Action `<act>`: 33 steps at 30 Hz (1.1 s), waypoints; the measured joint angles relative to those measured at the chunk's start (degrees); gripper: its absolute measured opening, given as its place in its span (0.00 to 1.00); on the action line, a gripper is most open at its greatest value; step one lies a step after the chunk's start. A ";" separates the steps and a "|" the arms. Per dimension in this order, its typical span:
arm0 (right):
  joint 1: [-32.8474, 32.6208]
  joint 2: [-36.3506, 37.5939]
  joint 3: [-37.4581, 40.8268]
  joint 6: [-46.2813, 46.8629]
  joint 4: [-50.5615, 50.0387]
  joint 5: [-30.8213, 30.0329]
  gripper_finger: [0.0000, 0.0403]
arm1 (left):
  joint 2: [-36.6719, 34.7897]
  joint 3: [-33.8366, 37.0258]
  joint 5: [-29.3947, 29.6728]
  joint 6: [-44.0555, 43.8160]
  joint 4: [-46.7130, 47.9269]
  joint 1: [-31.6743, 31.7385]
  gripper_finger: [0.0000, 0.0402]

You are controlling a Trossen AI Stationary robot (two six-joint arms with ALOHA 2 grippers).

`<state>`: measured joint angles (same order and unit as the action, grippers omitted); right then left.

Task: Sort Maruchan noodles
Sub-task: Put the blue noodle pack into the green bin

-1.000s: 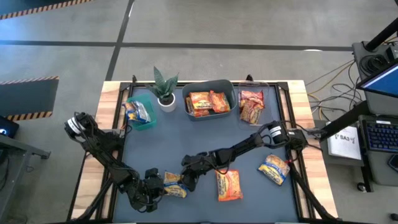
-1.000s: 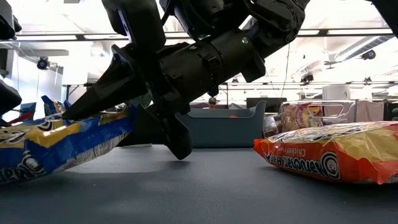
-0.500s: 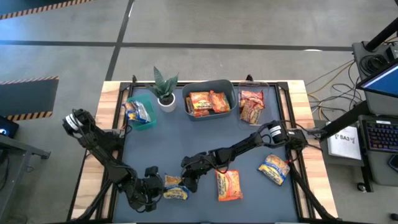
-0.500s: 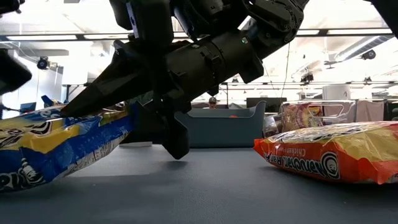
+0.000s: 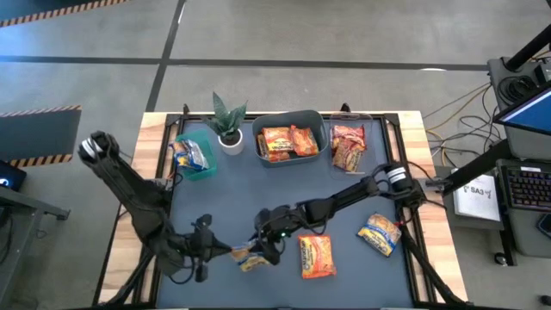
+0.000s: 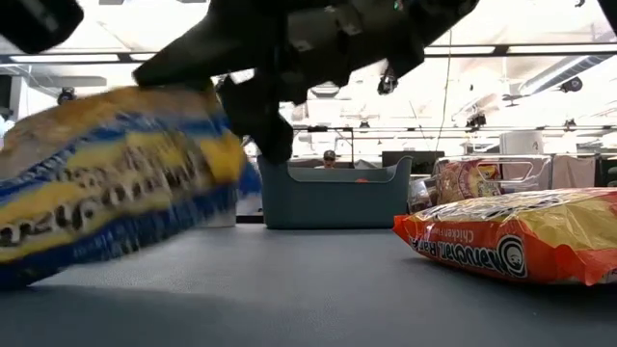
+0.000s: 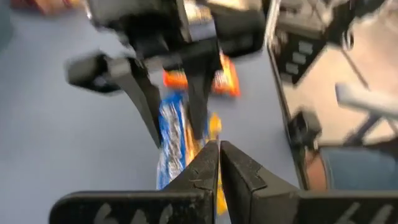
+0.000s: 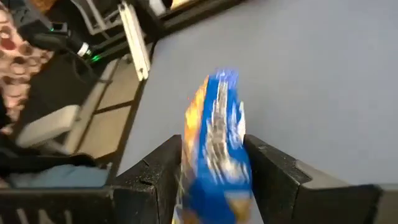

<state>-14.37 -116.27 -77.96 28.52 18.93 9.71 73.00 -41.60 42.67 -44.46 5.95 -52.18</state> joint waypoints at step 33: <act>-4.28 7.00 8.45 -12.57 -13.75 -11.13 0.40 | 20.32 2.01 -1.39 -17.55 -8.28 7.87 0.42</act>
<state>-18.65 -109.27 -69.50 15.95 5.18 -1.41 93.32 -39.59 41.28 -62.01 -2.33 -44.32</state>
